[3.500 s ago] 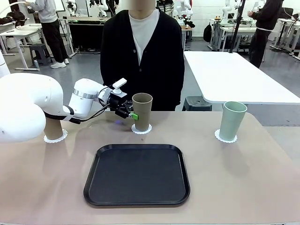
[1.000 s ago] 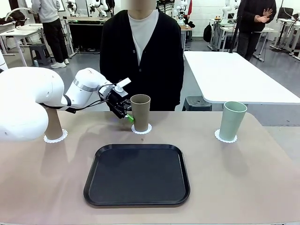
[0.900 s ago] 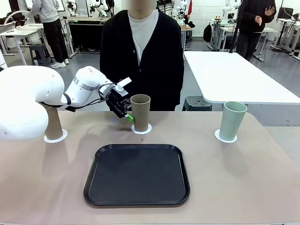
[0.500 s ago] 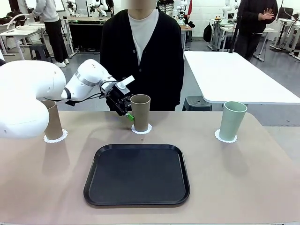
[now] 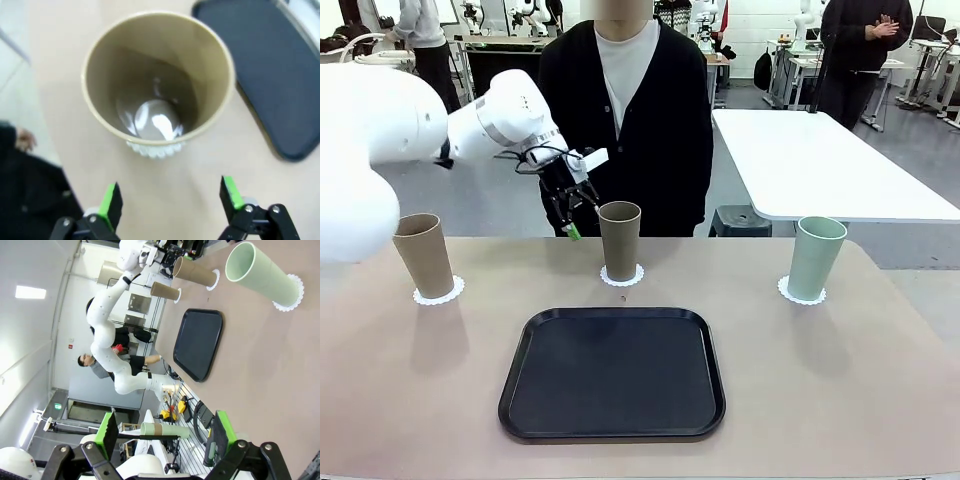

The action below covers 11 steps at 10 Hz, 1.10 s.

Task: Place coasters on the table and set cups on them.
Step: Take one Reusable plastic cup from the Flat Tray and place it on a coaster set by the human.

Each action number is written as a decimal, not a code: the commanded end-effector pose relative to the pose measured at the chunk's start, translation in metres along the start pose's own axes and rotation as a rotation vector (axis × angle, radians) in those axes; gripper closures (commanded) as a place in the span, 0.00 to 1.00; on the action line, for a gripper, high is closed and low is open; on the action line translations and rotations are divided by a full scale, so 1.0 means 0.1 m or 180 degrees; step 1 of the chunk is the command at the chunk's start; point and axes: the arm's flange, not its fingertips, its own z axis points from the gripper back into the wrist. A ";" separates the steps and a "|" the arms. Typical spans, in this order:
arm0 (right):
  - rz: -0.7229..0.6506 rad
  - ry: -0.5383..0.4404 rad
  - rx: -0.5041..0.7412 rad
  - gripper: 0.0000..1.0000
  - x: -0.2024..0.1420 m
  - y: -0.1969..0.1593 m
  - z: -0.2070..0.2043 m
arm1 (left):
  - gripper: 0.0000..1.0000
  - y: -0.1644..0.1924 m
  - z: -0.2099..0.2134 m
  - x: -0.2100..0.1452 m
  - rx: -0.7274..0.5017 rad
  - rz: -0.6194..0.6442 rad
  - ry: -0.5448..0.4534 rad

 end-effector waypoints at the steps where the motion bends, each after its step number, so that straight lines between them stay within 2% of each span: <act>1: -0.0012 -0.0009 0.0008 0.00 0.00 0.00 0.01 | 0.00 -0.75 0.17 0.29 0.0010 0.0363 0.0724; 3: -0.0012 -0.0009 0.0008 0.00 0.00 0.00 0.01 | 0.00 -1.13 0.62 0.44 0.0062 0.0770 0.1295; 4: -0.0012 -0.0009 0.0008 0.00 0.00 0.00 0.01 | 0.00 -1.36 0.80 0.54 0.0126 0.1038 0.1393; 5: -0.0012 -0.0009 0.0008 0.00 0.00 0.00 0.01 | 0.00 -1.57 0.88 0.66 0.0359 0.1439 0.1424; 6: -0.0012 -0.0009 0.0008 0.00 0.00 0.00 0.01 | 0.00 -1.69 0.93 0.76 0.0554 0.1704 0.1273; 8: -0.0012 -0.0009 0.0008 0.00 0.00 0.00 0.01 | 0.00 -1.73 1.03 0.94 0.1247 0.2289 0.1026; 9: -0.0012 -0.0009 0.0008 0.00 0.00 0.00 0.01 | 0.00 -1.71 1.01 0.93 0.1370 0.2270 0.0860; 10: -0.0012 -0.0009 0.0008 0.00 0.00 0.00 0.01 | 0.00 -1.70 1.18 0.96 0.0791 0.2068 0.1149; 11: -0.0012 -0.0009 0.0008 0.00 0.00 0.00 0.01 | 0.00 -1.70 1.18 0.96 0.0791 0.2068 0.1149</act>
